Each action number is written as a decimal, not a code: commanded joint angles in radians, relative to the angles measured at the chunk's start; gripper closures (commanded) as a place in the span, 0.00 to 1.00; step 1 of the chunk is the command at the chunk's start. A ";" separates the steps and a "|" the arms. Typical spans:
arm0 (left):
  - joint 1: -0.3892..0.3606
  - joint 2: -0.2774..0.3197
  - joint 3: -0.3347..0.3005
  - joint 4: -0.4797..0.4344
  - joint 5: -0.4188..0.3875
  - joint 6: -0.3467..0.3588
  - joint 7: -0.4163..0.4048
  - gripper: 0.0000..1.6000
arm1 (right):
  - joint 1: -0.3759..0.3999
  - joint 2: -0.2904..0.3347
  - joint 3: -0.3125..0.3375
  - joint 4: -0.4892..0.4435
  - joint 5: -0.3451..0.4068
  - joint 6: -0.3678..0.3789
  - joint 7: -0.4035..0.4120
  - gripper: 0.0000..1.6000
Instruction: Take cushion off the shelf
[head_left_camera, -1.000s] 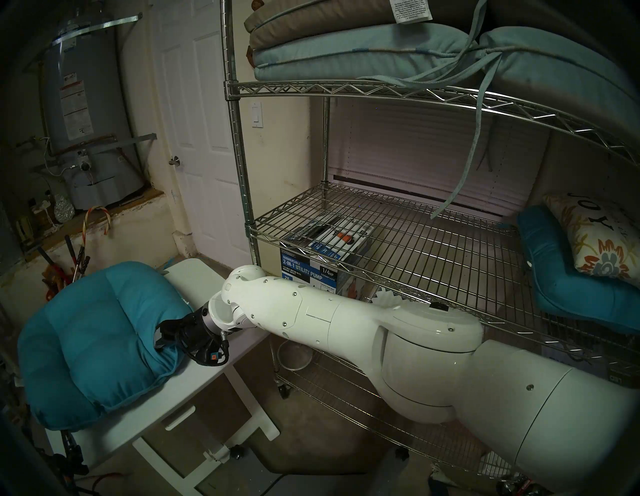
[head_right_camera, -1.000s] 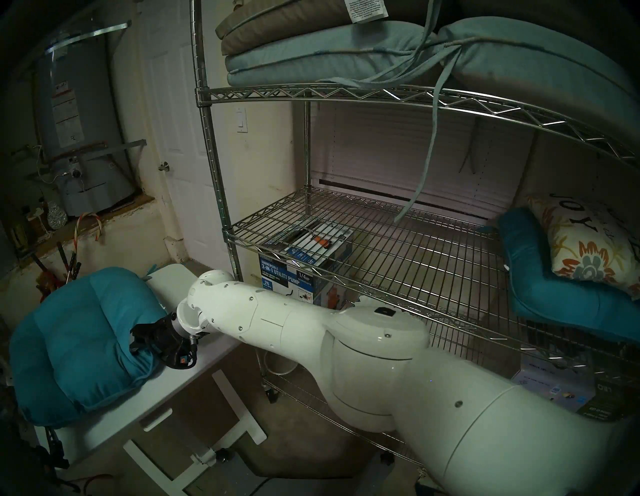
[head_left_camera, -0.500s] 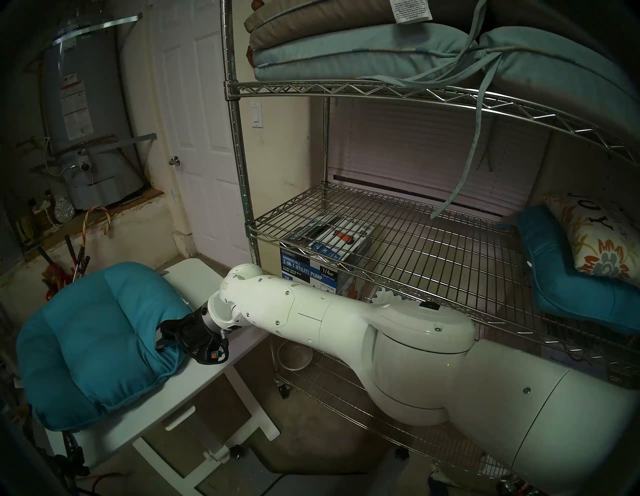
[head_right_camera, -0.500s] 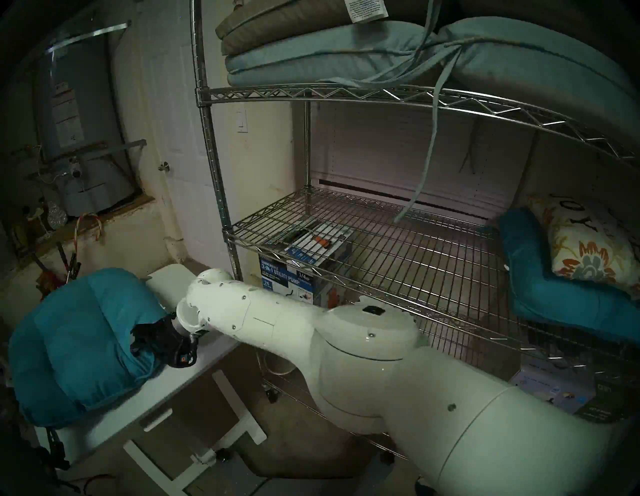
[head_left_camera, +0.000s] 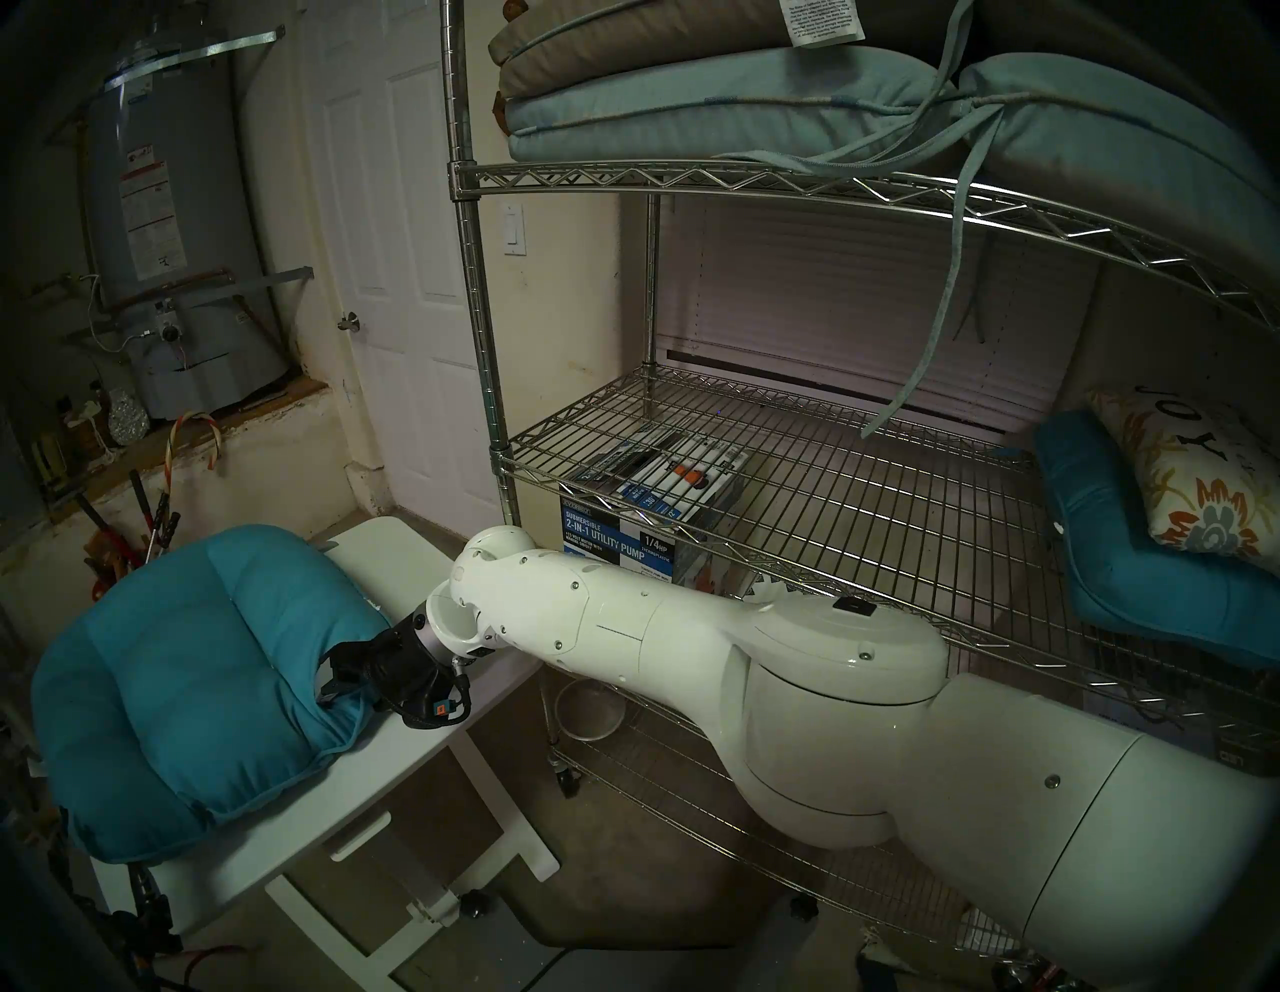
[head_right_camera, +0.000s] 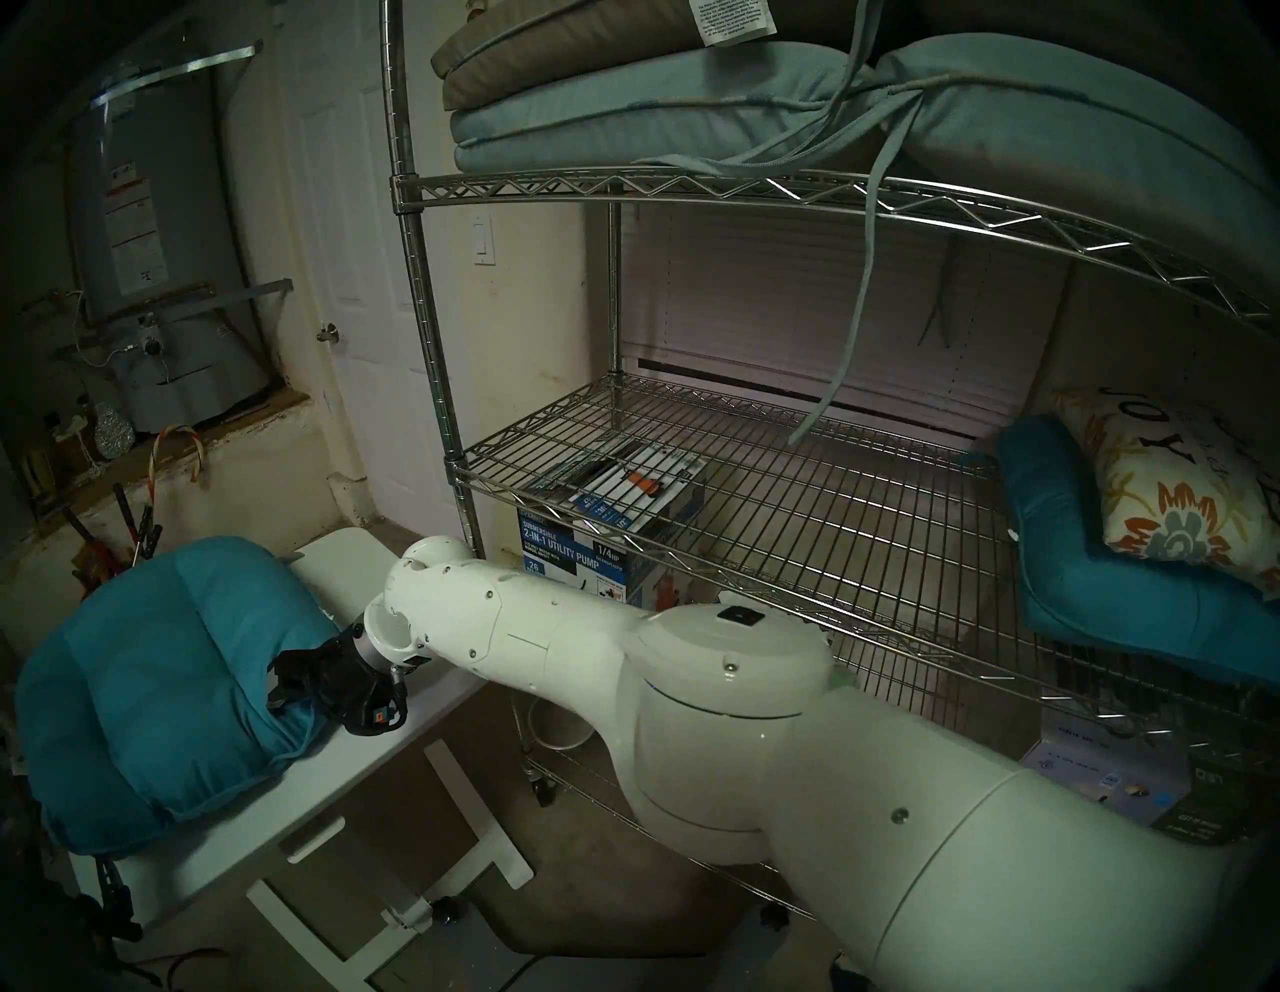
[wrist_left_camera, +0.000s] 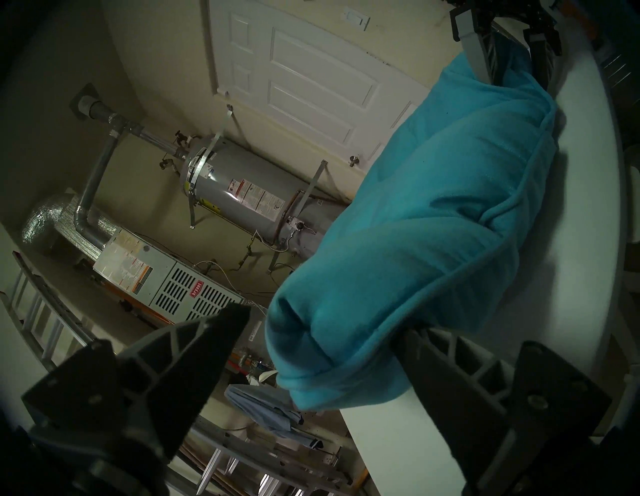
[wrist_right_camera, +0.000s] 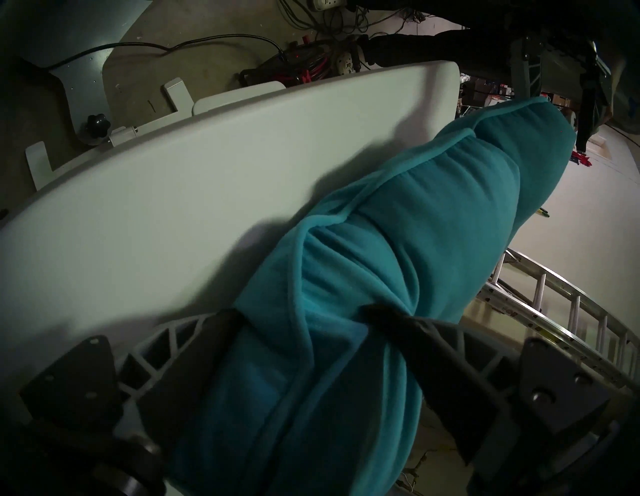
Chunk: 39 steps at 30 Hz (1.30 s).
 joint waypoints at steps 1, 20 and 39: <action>0.008 0.001 0.028 -0.047 -0.001 -0.042 0.002 0.00 | 0.004 -0.042 -0.015 -0.025 -0.017 -0.041 -0.103 0.00; 0.029 0.001 0.077 -0.065 0.021 -0.046 -0.005 0.00 | 0.003 0.022 -0.069 -0.050 -0.117 -0.074 -0.295 0.00; 0.041 0.023 0.084 -0.066 -0.009 -0.056 -0.038 1.00 | 0.014 0.000 -0.093 0.003 -0.192 -0.068 -0.435 0.00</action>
